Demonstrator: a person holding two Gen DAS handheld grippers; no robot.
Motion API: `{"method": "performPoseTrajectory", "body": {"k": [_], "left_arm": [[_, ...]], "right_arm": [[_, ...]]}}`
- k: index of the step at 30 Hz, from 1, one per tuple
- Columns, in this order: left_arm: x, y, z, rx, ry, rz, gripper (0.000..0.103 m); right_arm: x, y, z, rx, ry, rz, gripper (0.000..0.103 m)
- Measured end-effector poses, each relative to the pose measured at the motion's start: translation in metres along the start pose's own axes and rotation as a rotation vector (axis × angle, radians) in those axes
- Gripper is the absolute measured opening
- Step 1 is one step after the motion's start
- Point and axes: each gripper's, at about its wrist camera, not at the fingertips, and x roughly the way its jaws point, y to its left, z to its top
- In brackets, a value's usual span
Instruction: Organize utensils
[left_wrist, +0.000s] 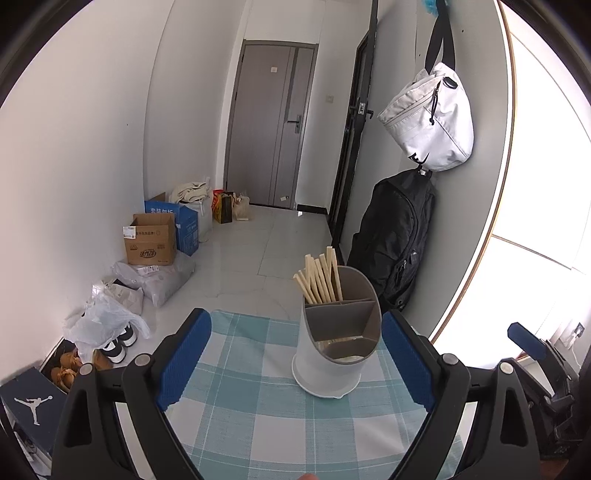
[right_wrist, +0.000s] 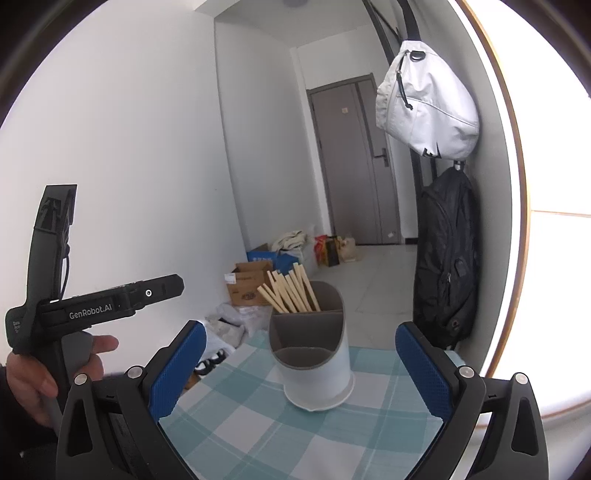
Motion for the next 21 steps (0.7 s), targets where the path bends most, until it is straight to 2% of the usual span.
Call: {"method": "performPoseTrajectory", "body": {"k": [7, 21], "left_arm": [[0.008, 0.003, -0.016, 0.032, -0.011, 0.046, 0.091], [0.015, 0.015, -0.024, 0.006, 0.005, 0.054, 0.091]], "right_arm": [[0.004, 0.001, -0.011, 0.011, 0.004, -0.017, 0.103], [0.014, 0.003, -0.019, -0.001, 0.033, -0.026, 0.103]]}}
